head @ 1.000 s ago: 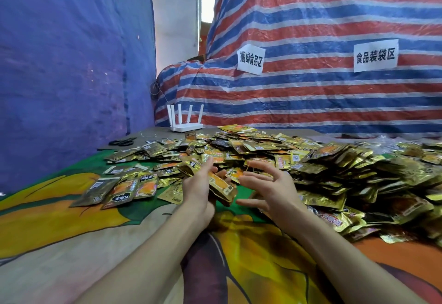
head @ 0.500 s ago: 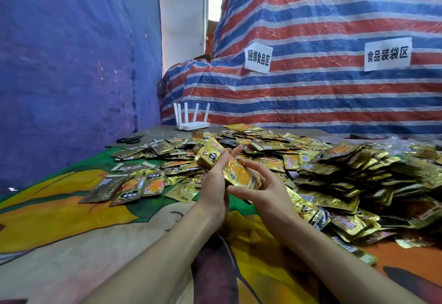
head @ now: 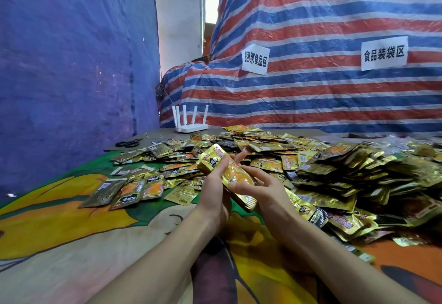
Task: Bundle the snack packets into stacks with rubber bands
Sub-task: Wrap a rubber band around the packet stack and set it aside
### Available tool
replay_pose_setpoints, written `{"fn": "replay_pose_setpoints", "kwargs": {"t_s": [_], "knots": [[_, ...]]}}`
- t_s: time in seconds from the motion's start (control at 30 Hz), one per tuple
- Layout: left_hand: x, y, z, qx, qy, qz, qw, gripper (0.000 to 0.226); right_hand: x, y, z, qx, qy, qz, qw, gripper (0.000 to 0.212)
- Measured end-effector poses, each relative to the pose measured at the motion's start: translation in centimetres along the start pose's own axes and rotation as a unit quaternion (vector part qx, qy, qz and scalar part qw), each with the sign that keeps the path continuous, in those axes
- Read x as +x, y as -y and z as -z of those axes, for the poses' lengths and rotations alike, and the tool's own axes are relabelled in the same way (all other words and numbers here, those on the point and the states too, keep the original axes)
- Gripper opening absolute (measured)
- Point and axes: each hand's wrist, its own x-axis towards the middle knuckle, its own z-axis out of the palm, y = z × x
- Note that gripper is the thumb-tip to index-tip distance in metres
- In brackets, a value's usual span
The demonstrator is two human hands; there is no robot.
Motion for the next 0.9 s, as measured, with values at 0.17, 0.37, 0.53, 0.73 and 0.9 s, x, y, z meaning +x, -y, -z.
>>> {"fn": "replay_pose_setpoints", "kwargs": {"t_s": [0.17,0.37,0.53,0.73,0.9], "knots": [[0.2,0.3,0.1,0.015,0.020,-0.002,1.000,0.045,0.2,0.5,0.2,0.061,-0.053,-0.082,0.993,0.055],[0.1,0.2,0.2,0.022,0.021,0.033,0.999,0.044,-0.2,1.7,0.7,-0.060,-0.063,0.009,0.996,0.038],[-0.2,0.0,-0.3,0.072,0.022,0.030,0.997,0.037,-0.2,2.6,1.4,-0.159,-0.022,0.017,0.987,0.030],[0.3,0.3,0.4,0.108,-0.119,-0.070,0.984,0.029,-0.7,4.5,4.3,-0.350,-0.135,0.129,0.918,0.047],[0.3,0.2,0.8,0.136,-0.190,-0.079,0.969,0.019,-1.1,5.1,6.3,-0.514,-0.236,0.113,0.817,0.050]]}}
